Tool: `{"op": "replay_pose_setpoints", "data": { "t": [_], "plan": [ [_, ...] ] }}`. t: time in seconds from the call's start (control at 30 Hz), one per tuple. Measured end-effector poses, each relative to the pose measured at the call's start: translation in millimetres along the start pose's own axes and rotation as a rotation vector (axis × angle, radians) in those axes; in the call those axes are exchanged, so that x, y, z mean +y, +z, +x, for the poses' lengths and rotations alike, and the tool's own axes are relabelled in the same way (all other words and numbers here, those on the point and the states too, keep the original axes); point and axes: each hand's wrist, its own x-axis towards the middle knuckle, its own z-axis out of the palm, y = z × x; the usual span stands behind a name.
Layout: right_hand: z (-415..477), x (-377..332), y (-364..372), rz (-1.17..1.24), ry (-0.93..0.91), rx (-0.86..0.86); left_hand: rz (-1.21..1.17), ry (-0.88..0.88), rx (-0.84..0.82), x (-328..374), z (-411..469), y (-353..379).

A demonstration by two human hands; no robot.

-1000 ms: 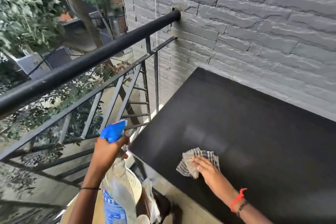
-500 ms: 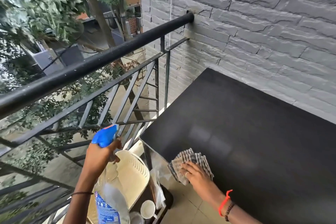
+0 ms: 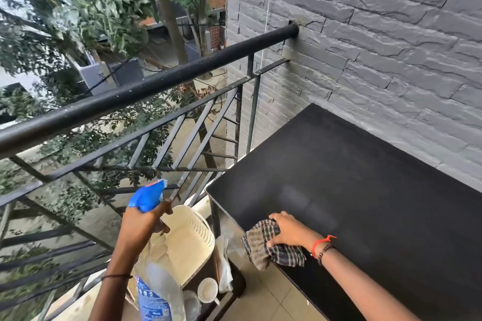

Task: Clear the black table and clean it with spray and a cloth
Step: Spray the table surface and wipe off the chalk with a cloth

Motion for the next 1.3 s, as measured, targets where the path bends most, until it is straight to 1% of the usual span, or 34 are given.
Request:
{"op": "replay_pose_setpoints", "data": {
  "t": [0.03,0.13,0.27,0.37,0.43,0.5,0.6,0.77,0.83,0.93,1.13,1.23,1.3],
  "plan": [
    [-0.1,-0.3,3.0,-0.029,-0.016,-0.023,-0.023,-0.016,0.033,-5.2,-8.9,-2.0],
    [-1.7,6.1,12.3,-0.049,-0.008,-0.014,-0.071,-0.037,0.044,-8.8,-13.5,-0.6],
    [-4.4,7.8,27.5,-0.069,-0.022,-0.043,-0.078,-0.064,0.079,-15.0,-20.5,-1.7],
    [-10.2,-0.9,29.1,-0.021,-0.043,-0.034,-0.104,-0.079,0.121,-20.9,-27.2,-8.8],
    [-11.1,-2.8,25.9,0.031,-0.034,-0.057,-0.108,-0.071,0.151,-23.7,-30.2,-11.8],
    [-8.8,-5.7,22.4,0.122,-0.023,-0.106,-0.103,-0.057,0.190,-28.5,-34.0,-17.2],
    [-2.1,-13.6,18.9,0.333,-0.043,-0.184,-0.097,-0.022,0.232,-39.1,-36.6,-23.9],
    [1.6,-70.3,13.3,0.673,-0.138,-0.332,-0.097,0.022,0.379,-45.7,-38.0,-28.1],
    [11.8,-92.2,19.0,0.745,-0.145,-0.331,-0.121,0.033,0.442,-47.0,-36.0,-28.2],
    [35.8,-124.3,38.9,0.786,-0.130,-0.309,-0.155,0.042,0.508,-61.6,-29.6,-33.5],
    [94.0,-168.4,95.9,0.797,-0.049,-0.292,-0.149,0.032,0.500,-119.2,-9.7,-33.1],
    [121.9,-177.5,127.6,0.823,-0.008,-0.307,-0.128,0.053,0.449,-149.8,-3.8,-26.5],
    [139.8,-178.6,148.7,0.807,0.009,-0.308,-0.129,0.049,0.451,-168.5,-1.1,-21.9]
  ]
}}
